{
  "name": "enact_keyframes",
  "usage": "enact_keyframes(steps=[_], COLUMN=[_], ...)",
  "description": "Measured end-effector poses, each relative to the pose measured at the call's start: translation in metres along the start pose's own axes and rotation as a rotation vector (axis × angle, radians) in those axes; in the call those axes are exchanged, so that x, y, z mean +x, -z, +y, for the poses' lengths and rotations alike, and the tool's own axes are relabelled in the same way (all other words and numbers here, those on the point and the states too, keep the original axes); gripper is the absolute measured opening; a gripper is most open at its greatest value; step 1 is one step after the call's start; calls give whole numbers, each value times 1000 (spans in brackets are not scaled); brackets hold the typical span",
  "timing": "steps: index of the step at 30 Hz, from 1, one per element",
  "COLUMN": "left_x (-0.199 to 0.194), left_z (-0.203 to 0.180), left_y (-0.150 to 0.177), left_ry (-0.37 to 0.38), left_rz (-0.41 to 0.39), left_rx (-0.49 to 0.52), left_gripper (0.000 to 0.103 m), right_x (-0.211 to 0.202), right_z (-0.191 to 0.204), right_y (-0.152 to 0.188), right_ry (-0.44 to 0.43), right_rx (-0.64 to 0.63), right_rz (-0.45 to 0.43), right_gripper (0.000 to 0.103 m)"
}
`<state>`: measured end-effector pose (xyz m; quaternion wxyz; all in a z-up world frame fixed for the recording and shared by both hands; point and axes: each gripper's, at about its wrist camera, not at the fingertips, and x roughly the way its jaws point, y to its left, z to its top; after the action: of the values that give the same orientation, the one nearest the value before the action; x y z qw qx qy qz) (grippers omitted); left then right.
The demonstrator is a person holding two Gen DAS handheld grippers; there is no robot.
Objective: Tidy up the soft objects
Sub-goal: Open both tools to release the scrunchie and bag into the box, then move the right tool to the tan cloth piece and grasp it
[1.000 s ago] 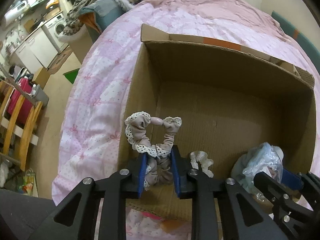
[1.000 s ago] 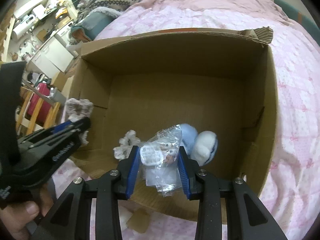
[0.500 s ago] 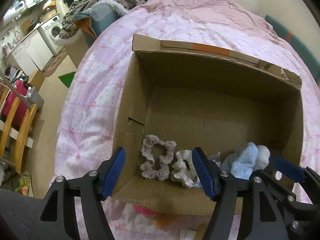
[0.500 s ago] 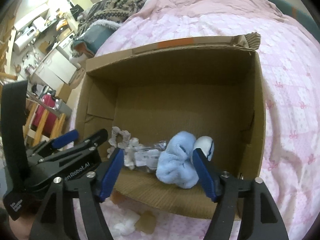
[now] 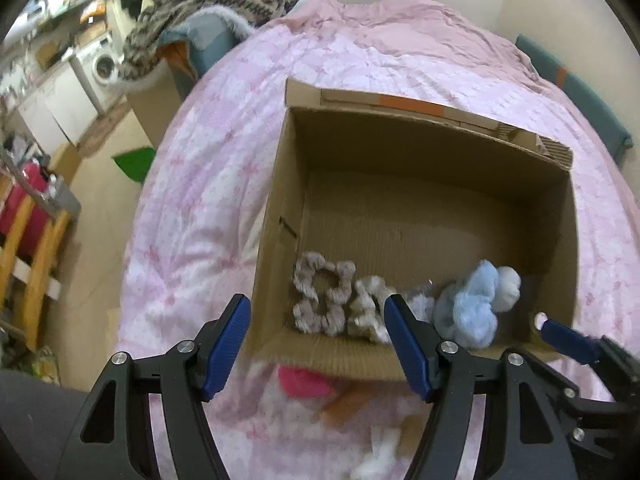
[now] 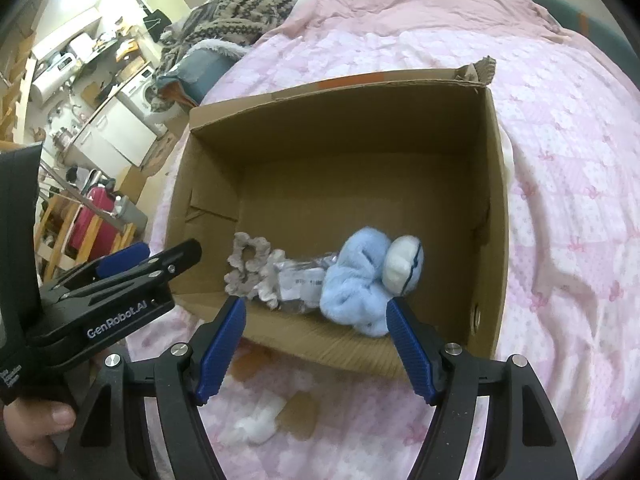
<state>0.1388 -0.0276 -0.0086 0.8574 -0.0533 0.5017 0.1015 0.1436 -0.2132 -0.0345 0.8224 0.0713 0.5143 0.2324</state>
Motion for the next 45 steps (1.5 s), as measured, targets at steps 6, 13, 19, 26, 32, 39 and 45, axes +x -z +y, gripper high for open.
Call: enact_keyframes(steps=[6,13,19,26,32,39,45], left_x=[-22,-29,-33,-40,-33,-16,-6], left_z=[15,36,54,62,61,73,92], left_y=[17,44,53,50,54,54,52], left_ry=[46,68,55,68,75,81,88], left_rz=[-25,-12,-26,-7,-19,-5,33], left_rx=[8,-1,-32,0,49,-1,-115], left_gripper=[66,67,67,67,67,67,67], right_x=[-10,-14,-18,-30,-32,-27,-17], right_z=[3,-2,0,2,3,-20,-46], right_y=[22,41,60,77,80,81,80], right_ry=[7,45,68,55,65,79,42], right_rx=[12,59,76,105,113,198,323], right_rz=[1,26,40,26,16,12,28], right_gripper=[77,77,77,77,77,77,77])
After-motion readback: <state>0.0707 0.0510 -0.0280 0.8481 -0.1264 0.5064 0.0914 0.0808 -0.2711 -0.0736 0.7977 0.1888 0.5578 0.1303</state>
